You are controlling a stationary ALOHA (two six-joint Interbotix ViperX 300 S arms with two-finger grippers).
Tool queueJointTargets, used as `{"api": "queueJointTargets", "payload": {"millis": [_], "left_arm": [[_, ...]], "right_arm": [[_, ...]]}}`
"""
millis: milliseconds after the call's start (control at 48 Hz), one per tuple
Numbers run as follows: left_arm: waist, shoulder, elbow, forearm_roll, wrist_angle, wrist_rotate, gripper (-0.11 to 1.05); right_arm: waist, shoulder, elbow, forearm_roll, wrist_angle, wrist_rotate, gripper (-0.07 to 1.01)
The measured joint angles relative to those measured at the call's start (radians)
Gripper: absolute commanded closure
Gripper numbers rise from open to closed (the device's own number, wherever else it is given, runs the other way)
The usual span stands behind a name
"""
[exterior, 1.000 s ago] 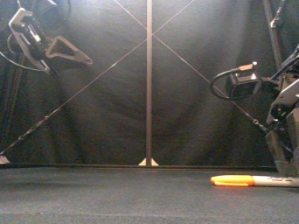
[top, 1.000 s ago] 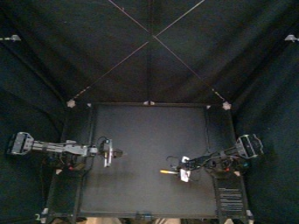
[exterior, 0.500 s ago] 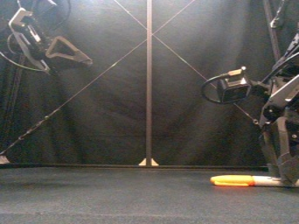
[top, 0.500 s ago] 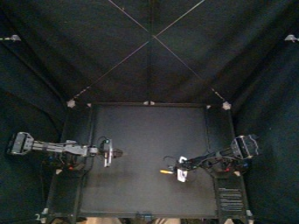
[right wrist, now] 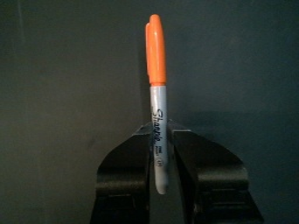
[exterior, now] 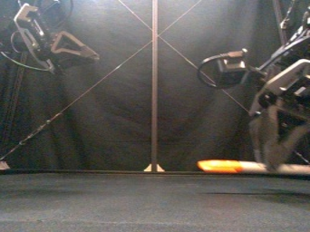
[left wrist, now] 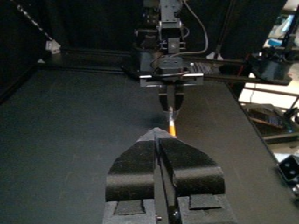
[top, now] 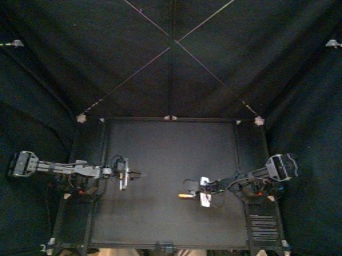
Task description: Uncap the pen
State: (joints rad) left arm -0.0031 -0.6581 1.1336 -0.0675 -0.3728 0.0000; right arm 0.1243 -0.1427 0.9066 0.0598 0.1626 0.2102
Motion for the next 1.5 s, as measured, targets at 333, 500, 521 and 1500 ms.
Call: {"api": "queueJointTargets", "payload": {"millis": [333,500,521,1500], "left_arm": [[0.002,0.012,-0.009,-0.015,-0.098,-0.0046,0.21],[0.003,0.071,-0.041,-0.046,-0.103,-0.0031,0.09],[0.003,0.078,-0.046,-0.048,-0.103,-0.0031,0.08],[0.023,0.454,-0.268,-0.184,-0.104,-0.0046,0.09]], "right_arm": [[-0.144,-0.114,-0.129,-0.221,-0.021,-0.003,0.42],[-0.175,-0.115,-0.164,-0.256,-0.077,-0.009,0.42],[-0.178,-0.117,-0.167,-0.258,-0.084,-0.009,0.42],[-0.184,-0.063,-0.219,-0.304,-0.138,-0.011,0.42]]}}
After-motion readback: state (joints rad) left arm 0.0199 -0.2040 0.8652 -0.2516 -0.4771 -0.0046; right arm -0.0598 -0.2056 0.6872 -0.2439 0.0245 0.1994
